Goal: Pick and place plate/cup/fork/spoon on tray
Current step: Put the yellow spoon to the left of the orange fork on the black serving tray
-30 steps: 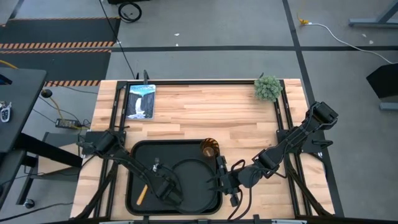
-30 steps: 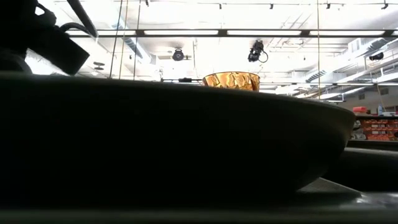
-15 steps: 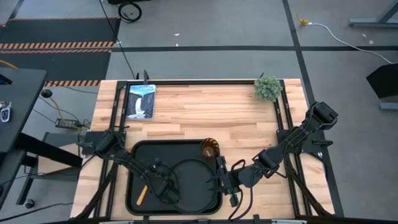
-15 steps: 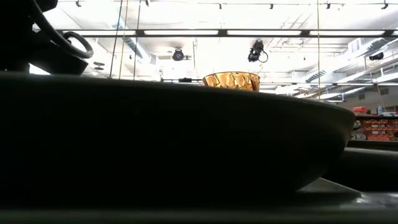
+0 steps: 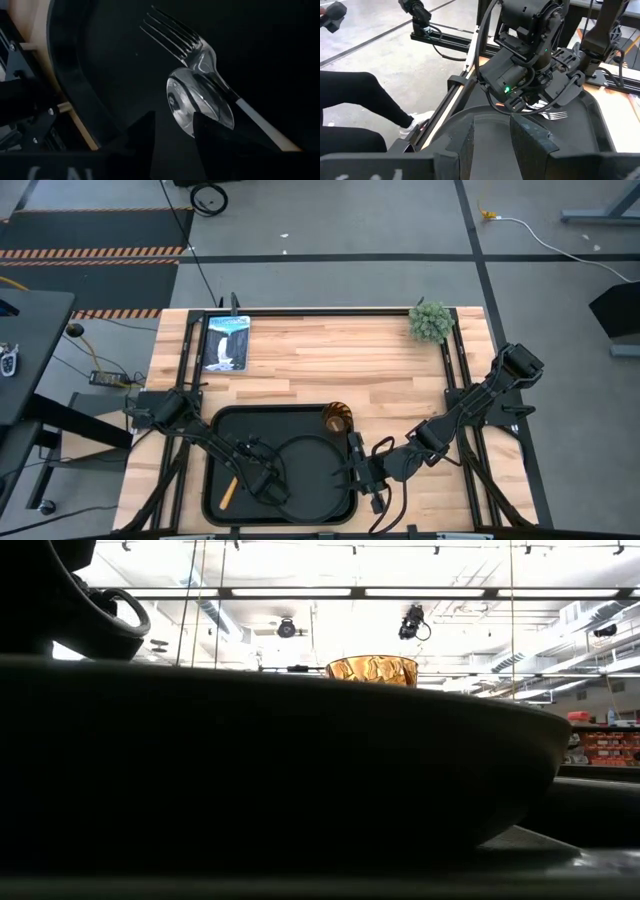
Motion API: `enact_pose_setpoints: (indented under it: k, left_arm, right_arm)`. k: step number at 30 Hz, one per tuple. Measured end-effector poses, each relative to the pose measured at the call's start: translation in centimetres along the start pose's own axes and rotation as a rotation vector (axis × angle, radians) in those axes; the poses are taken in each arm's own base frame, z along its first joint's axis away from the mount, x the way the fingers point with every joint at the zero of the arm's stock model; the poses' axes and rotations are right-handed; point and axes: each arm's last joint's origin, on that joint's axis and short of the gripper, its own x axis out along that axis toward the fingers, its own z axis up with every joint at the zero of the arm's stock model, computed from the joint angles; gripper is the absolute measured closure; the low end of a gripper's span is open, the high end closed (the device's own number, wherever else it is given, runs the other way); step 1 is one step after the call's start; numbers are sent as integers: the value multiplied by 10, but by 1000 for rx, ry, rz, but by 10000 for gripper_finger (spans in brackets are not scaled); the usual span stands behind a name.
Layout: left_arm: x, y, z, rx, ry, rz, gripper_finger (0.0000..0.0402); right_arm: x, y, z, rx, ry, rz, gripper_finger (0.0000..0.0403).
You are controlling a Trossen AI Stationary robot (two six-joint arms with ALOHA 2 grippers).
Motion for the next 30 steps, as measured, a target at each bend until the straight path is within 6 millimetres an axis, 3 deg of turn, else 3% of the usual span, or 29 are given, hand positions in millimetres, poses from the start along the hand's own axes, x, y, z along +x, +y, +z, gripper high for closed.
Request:
enact_pose_setpoints:
  k: [6,13,30]
  left_arm:
    - [0,0,0,0,-19,1,260]
    - [14,2,-1,2,-15,27,260]
    - [13,11,-3,10,8,118,265]
  right_arm:
    - [0,0,0,0,-1,2,273]
    - [-1,2,0,2,-2,6,273]
    - [-1,2,1,1,-7,8,273]
